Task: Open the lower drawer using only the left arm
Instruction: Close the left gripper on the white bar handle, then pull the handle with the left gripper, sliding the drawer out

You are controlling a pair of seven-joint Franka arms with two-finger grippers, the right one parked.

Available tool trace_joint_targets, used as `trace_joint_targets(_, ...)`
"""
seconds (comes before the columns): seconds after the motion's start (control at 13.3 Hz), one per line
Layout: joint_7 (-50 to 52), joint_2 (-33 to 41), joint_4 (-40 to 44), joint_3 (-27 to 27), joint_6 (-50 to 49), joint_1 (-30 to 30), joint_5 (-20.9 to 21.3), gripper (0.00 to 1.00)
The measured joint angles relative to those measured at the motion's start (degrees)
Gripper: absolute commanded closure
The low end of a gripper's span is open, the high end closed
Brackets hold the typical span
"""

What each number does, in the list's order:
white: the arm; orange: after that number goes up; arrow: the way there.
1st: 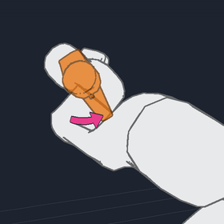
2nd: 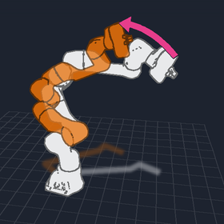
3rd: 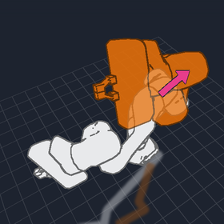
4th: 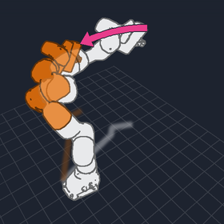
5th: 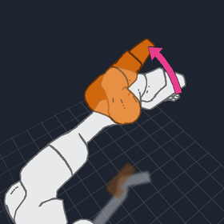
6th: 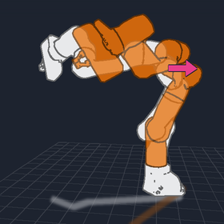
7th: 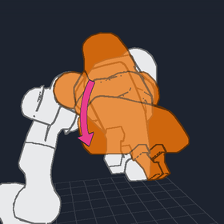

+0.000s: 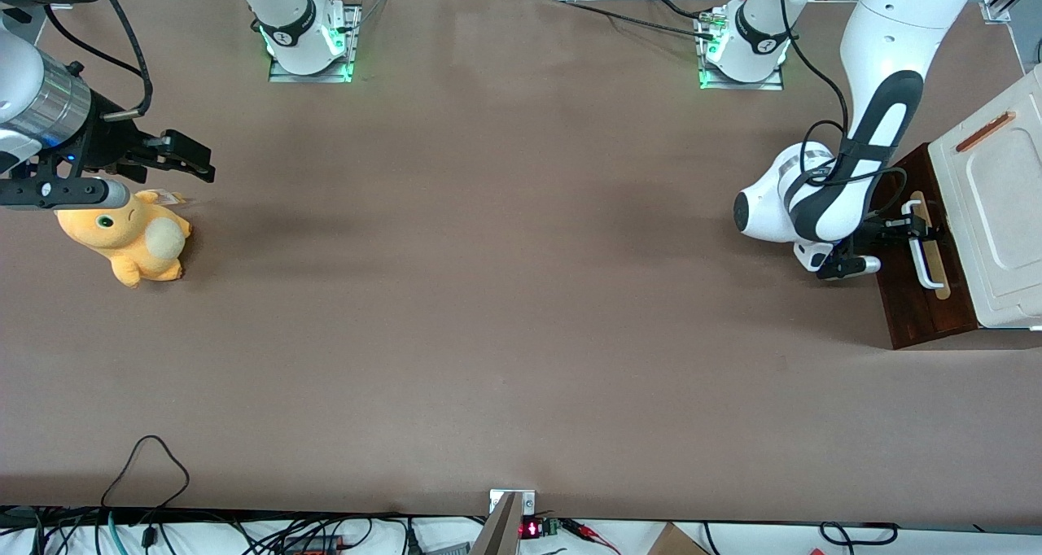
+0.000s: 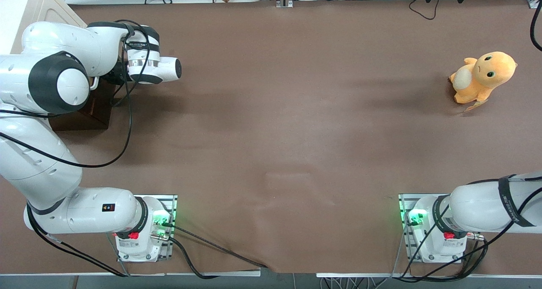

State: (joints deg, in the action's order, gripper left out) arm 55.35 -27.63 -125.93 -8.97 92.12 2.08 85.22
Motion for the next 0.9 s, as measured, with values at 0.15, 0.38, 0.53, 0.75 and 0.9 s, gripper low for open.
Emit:
trace_joint_targets(0.15, 0.6, 0.3, -0.2, 0.1, 0.8, 0.0, 0.0, 1.0)
trace_joint_targets(0.38, 0.8, 0.6, -0.5, 0.2, 1.2, 0.0, 0.0, 1.0)
trace_joint_targets(0.53, 0.8, 0.8, -0.5, 0.2, 1.4, 0.0, 0.0, 1.0)
trace_joint_targets(0.75, 0.8, 0.8, -0.6, 0.2, 1.5, -0.1, 0.0, 1.0)
trace_joint_targets(0.9, 1.2, 0.8, -0.6, -0.1, 1.5, -0.1, -0.1, 1.0)
